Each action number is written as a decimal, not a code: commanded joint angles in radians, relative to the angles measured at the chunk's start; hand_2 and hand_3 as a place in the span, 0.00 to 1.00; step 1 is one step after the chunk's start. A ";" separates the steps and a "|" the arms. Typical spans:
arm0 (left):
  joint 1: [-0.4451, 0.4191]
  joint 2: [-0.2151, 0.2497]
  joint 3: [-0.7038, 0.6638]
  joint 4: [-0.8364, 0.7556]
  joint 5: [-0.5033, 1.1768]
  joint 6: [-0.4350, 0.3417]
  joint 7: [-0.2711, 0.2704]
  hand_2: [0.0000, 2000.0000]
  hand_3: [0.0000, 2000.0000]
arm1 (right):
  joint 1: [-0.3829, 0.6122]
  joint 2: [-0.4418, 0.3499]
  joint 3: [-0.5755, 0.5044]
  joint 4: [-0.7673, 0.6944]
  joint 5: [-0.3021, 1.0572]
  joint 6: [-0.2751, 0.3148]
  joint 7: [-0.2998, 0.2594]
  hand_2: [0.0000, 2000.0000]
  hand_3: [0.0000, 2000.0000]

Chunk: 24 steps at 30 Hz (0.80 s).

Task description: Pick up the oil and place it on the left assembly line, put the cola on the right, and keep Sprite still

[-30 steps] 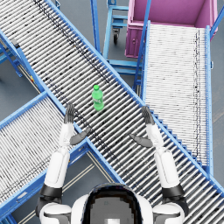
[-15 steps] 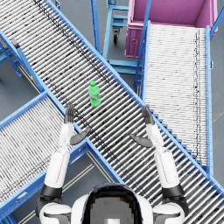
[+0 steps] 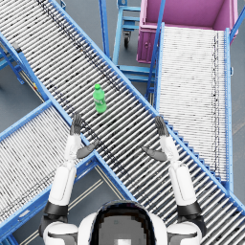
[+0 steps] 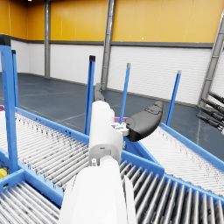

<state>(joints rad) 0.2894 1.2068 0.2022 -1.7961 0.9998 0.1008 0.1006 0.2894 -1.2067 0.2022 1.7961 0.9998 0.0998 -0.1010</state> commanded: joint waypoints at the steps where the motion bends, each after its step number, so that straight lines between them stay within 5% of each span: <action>1: 0.000 0.000 0.000 0.000 0.000 0.000 0.000 0.00 0.00 | 0.000 0.000 0.000 0.000 0.000 0.000 0.000 0.00 0.00; 24: 0.000 0.000 0.000 0.000 0.000 0.000 0.000 0.00 0.00 | 0.000 0.000 0.000 0.000 0.000 0.000 0.000 0.00 0.00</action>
<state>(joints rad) 0.2894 1.2068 0.2022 -1.7961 0.9998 0.1008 0.1006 0.2894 -1.2067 0.2022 1.7961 0.9998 0.0998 -0.1010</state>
